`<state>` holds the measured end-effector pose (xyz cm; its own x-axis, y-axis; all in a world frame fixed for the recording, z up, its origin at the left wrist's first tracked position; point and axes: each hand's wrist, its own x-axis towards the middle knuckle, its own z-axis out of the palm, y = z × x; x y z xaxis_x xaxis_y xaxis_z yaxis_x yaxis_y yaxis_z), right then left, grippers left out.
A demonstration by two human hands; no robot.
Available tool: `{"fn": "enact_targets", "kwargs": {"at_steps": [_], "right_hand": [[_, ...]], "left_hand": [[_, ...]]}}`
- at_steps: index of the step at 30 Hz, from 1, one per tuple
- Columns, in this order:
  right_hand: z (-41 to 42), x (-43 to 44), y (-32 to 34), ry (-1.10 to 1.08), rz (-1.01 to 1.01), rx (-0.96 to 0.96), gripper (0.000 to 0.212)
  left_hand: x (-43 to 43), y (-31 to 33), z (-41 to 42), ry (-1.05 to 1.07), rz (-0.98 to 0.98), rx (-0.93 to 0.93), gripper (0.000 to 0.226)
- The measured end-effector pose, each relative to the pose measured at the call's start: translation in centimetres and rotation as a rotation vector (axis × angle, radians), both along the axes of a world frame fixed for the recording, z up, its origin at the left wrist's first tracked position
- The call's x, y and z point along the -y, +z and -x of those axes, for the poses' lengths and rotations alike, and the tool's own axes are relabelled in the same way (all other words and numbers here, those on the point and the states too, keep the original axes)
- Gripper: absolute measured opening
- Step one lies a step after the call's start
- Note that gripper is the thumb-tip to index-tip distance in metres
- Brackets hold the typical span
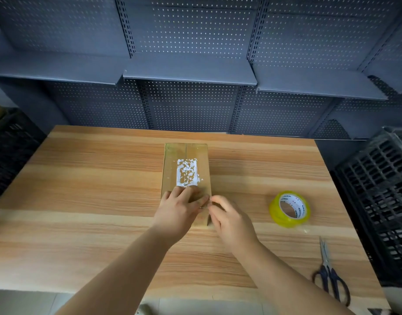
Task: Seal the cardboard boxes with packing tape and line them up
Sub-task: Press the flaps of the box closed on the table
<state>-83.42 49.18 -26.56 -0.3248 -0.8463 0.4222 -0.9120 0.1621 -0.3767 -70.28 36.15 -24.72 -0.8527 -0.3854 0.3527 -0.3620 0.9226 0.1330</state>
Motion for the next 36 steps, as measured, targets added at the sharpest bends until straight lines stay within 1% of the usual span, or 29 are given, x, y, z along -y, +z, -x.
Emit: {"fn": "enact_targets", "kwargs": {"at_steps": [2, 3, 6, 7, 13, 15, 17, 18, 19, 23, 24, 25, 27, 28, 30, 31, 33, 36], "right_hand": [[0.0, 0.3, 0.3, -0.008, -0.022, -0.048, 0.016], [0.0, 0.3, 0.4, -0.013, -0.017, -0.036, 0.016], [0.2, 0.2, 0.4, -0.021, 0.051, 0.104, 0.008], [0.2, 0.1, 0.3, -0.026, 0.061, 0.128, 0.009], [-0.6, -0.7, 0.2, -0.015, -0.055, 0.057, 0.027], [-0.7, -1.1, 0.3, -0.013, -0.059, 0.114, 0.030], [-1.0, -1.5, 0.5, -0.033, -0.052, 0.163, 0.035], [-1.3, -1.7, 0.6, -0.047, -0.051, 0.162, 0.038], [-1.6, -1.7, 0.8, -0.061, -0.059, 0.141, 0.041], [-2.0, -1.7, 1.5, -0.059, -0.121, 0.037, 0.044], [-1.8, -1.9, 1.7, -0.044, -0.133, 0.056, 0.042], [-1.4, -2.1, 1.9, -0.035, -0.136, 0.139, 0.040], [-0.6, -2.8, 2.1, -0.062, -0.102, 0.395, 0.036], [-0.2, -3.2, 2.2, -0.089, -0.045, 0.467, 0.036], [0.6, -4.4, 2.0, -0.166, 0.087, 0.513, 0.039], [1.0, -5.3, 1.7, -0.193, 0.115, 0.496, 0.039], [1.7, -7.0, 1.0, -0.227, 0.088, 0.495, 0.040], [2.9, -9.4, 0.3, -0.252, 0.019, 0.549, 0.045]], "left_hand": [[0.1, 0.2, 0.1, -0.017, 0.020, 0.005, 0.034], [0.2, 0.3, 0.1, -0.025, 0.024, -0.001, 0.032], [0.3, 0.2, 0.0, -0.033, 0.024, -0.007, 0.036], [0.3, 0.2, -0.1, -0.030, 0.028, -0.004, 0.034], [0.6, 0.4, 0.0, -0.056, 0.022, 0.051, 0.031], [0.6, 0.5, 0.0, -0.067, 0.000, 0.038, 0.030], [0.5, 0.4, -0.2, -0.070, -0.029, 0.015, 0.044], [0.4, 0.3, -0.3, -0.070, -0.037, 0.004, 0.050], [0.3, 0.1, -0.4, -0.071, -0.046, -0.005, 0.052], [0.2, 0.0, -0.4, -0.045, -0.039, 0.005, 0.037], [0.2, 0.1, -0.4, -0.038, -0.042, 0.023, 0.035], [0.2, 0.2, -0.4, -0.037, -0.048, 0.038, 0.035], [-0.2, 0.1, -0.5, -0.063, -0.071, 0.040, 0.037], [-0.6, 0.0, -0.5, -0.083, -0.082, 0.025, 0.036], [-1.6, -0.4, -0.1, -0.100, -0.131, -0.012, 0.035], [-2.1, -0.4, 0.3, -0.090, -0.180, -0.027, 0.040], [-2.8, -0.3, 0.9, -0.063, -0.263, -0.048, 0.056], [-3.4, 0.4, 1.4, -0.020, -0.320, -0.013, 0.063]]}}
